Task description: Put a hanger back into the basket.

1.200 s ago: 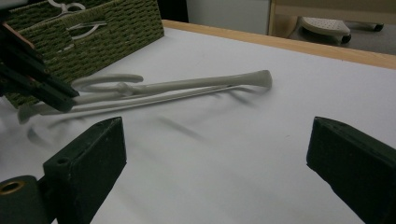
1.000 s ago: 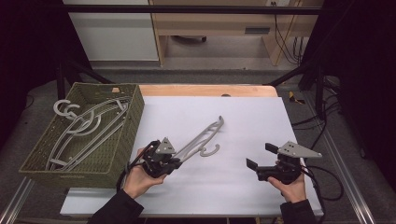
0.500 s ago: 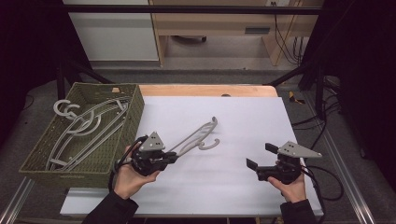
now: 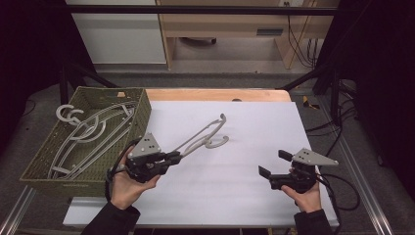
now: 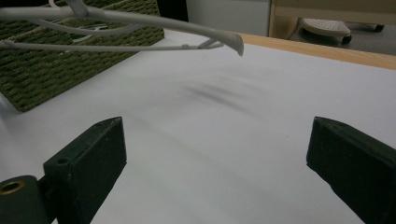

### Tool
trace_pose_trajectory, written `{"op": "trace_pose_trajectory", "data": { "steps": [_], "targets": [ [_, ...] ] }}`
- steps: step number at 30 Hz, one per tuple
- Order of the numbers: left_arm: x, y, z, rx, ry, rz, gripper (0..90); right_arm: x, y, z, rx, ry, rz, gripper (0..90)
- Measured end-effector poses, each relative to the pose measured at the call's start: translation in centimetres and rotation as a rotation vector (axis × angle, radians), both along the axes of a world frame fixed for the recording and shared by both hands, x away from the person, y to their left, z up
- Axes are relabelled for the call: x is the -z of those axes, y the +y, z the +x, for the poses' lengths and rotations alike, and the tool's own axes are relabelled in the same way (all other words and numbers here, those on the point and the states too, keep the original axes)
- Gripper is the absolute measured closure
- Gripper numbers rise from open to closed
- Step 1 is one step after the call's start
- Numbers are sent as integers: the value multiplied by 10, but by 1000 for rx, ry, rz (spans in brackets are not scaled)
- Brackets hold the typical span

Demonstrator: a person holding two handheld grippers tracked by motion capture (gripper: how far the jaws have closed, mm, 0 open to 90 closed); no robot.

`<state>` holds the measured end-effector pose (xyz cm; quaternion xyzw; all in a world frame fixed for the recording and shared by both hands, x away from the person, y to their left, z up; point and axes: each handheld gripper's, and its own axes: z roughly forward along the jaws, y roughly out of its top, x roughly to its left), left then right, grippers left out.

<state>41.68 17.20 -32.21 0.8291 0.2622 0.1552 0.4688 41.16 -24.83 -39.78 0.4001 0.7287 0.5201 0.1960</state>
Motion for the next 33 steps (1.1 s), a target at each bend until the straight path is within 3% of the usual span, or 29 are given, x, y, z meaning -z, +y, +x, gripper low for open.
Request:
{"op": "trace_pose_trajectory", "data": {
  "steps": [9,12,17,20,33],
  "targets": [
    [-30,20,6,-35,-52,-24,831,0,-1,0,1,-3,-3,52],
    [-40,29,10,-57,-66,-10,830,-1,-2,0,2,-4,-1,52],
    [-53,45,19,-78,-60,-16,831,-2,-4,-1,9,-7,6,51],
    [-57,57,24,-97,-58,-7,831,-3,-5,-1,9,-13,-4,51],
    [-68,117,30,-181,-50,-70,830,-3,-6,0,22,-14,-7,50]
  ]
}}
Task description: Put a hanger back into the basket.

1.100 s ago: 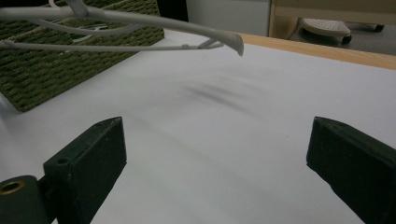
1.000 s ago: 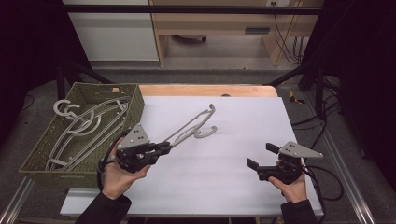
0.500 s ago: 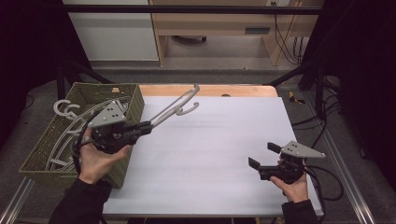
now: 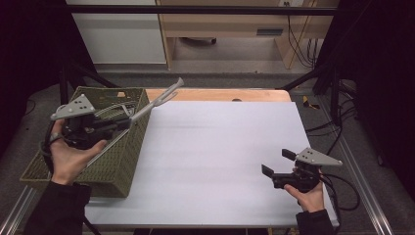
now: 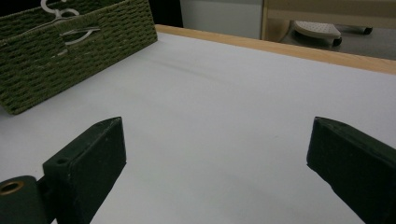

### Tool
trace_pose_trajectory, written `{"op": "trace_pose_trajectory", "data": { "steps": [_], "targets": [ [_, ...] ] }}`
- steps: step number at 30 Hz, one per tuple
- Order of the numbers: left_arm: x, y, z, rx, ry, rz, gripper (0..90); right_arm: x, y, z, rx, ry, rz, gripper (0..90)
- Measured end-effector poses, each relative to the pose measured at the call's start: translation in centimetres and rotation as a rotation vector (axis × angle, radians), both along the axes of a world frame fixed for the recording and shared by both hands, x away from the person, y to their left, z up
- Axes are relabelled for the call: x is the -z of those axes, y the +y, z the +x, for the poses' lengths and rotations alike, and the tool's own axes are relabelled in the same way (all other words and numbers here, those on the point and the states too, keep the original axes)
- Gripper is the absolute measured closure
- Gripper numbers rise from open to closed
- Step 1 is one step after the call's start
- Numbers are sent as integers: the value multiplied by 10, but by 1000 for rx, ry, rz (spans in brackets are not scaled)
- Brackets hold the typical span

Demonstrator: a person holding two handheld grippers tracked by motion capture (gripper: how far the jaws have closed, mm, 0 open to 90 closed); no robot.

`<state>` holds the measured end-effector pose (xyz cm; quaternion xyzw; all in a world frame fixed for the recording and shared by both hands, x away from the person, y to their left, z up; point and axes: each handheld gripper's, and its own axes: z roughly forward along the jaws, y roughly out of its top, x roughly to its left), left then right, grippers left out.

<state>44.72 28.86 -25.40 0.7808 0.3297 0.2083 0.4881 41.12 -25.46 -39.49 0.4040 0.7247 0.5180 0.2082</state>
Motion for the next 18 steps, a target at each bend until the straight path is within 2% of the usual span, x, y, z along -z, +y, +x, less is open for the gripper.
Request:
{"op": "trace_pose_trajectory", "data": {
  "steps": [8,18],
  "targets": [
    [4,36,0,-60,15,-11,829,1,0,1,4,5,-4,50],
    [5,79,-5,-107,30,-33,829,3,0,2,5,12,-8,50]
  ]
}}
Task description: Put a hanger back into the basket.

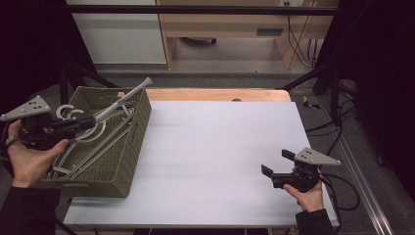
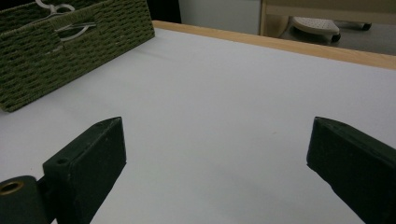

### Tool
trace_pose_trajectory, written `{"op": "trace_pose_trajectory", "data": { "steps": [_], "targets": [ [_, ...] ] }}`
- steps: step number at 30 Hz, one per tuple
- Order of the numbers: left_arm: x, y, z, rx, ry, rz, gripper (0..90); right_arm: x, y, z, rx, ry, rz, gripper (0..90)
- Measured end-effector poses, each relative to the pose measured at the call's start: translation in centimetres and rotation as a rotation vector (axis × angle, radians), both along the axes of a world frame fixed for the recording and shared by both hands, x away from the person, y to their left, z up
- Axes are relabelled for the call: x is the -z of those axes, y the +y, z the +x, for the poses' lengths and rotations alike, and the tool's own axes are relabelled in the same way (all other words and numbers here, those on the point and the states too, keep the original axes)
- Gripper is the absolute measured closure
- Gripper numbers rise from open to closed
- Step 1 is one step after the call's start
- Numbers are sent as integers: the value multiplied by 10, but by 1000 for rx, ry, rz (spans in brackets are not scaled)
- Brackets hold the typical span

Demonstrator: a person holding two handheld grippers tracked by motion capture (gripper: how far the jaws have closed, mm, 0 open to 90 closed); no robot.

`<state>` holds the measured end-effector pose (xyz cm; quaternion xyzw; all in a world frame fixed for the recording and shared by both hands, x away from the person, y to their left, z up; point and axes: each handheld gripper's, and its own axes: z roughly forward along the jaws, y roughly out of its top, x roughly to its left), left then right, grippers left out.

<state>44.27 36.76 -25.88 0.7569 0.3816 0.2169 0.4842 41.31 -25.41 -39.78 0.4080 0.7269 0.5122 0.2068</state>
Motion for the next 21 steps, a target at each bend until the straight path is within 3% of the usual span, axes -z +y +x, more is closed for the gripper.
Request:
{"op": "trace_pose_trajectory", "data": {
  "steps": [12,21],
  "targets": [
    [18,38,-2,-41,54,12,829,1,1,1,1,4,-2,50],
    [35,44,3,-28,76,-29,828,1,1,1,2,5,-9,50]
  ]
}}
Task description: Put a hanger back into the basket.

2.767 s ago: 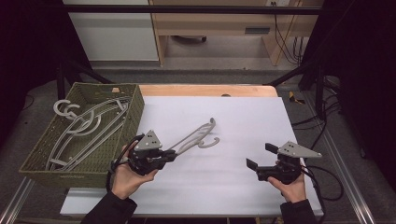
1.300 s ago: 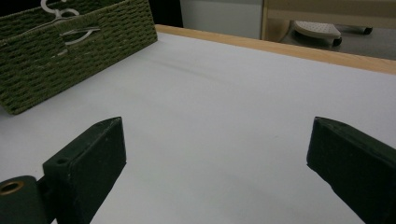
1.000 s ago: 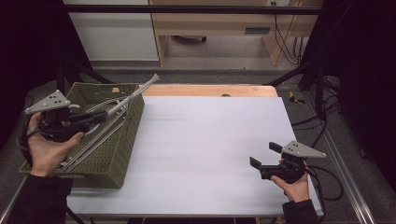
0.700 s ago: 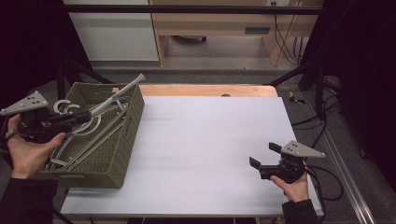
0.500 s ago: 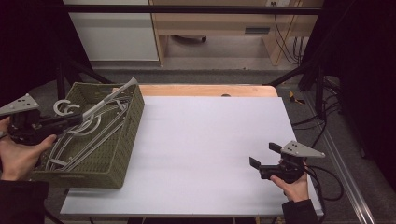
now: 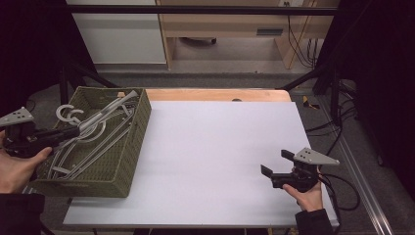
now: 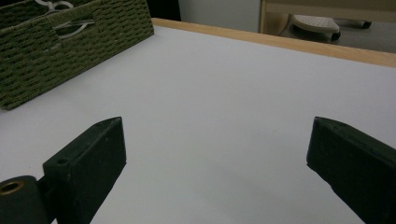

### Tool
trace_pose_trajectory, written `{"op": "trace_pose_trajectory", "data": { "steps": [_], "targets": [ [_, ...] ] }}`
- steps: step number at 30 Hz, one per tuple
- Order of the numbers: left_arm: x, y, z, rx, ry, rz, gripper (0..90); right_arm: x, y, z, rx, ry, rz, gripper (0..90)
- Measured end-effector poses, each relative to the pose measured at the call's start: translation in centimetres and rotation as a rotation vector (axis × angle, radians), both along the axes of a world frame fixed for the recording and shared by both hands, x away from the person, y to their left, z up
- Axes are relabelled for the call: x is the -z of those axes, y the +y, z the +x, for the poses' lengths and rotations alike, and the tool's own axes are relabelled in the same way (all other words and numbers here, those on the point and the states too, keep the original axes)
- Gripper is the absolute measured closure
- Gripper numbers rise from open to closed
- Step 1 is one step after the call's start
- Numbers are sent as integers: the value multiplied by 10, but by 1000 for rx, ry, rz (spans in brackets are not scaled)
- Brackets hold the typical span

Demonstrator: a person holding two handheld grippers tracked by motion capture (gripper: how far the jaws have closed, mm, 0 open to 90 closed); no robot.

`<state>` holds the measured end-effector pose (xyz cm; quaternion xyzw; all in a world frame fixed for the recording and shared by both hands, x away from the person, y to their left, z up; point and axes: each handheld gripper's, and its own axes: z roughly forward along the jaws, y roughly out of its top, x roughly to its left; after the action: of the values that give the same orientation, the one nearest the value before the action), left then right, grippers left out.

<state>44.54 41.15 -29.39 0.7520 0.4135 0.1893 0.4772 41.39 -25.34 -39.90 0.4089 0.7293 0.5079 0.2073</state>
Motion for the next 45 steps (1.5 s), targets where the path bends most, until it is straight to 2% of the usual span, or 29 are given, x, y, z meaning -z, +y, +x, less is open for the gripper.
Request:
{"op": "trace_pose_trajectory", "data": {
  "steps": [9,13,16,17,19,22,29,32,34,36,40,42,45],
  "targets": [
    [27,-3,7,3,27,-34,828,0,0,0,-5,0,0,50],
    [42,-1,13,-2,55,-73,827,0,1,0,-4,3,5,51],
    [51,0,19,-9,98,-65,826,1,1,0,-3,3,1,50],
    [54,0,20,-11,104,-78,826,1,1,0,-8,3,-6,50],
    [55,1,21,-11,103,-93,825,1,1,0,-6,3,-3,50],
    [54,3,21,-16,110,-91,824,0,1,0,-4,2,2,51],
    [49,8,26,-15,121,-70,821,-1,1,-1,-6,-1,3,51],
    [44,10,28,-39,123,-29,812,0,1,0,-5,2,4,50],
    [43,14,31,-59,139,8,800,0,2,0,-5,3,5,50],
    [47,18,34,-87,161,55,783,0,2,0,-6,3,6,50],
    [62,29,38,-144,193,62,776,1,1,0,-10,4,-5,50],
    [69,35,39,-165,208,49,771,1,2,1,-6,5,-4,50],
    [74,40,40,-207,262,69,761,2,3,1,-7,8,-4,50]
  ]
}}
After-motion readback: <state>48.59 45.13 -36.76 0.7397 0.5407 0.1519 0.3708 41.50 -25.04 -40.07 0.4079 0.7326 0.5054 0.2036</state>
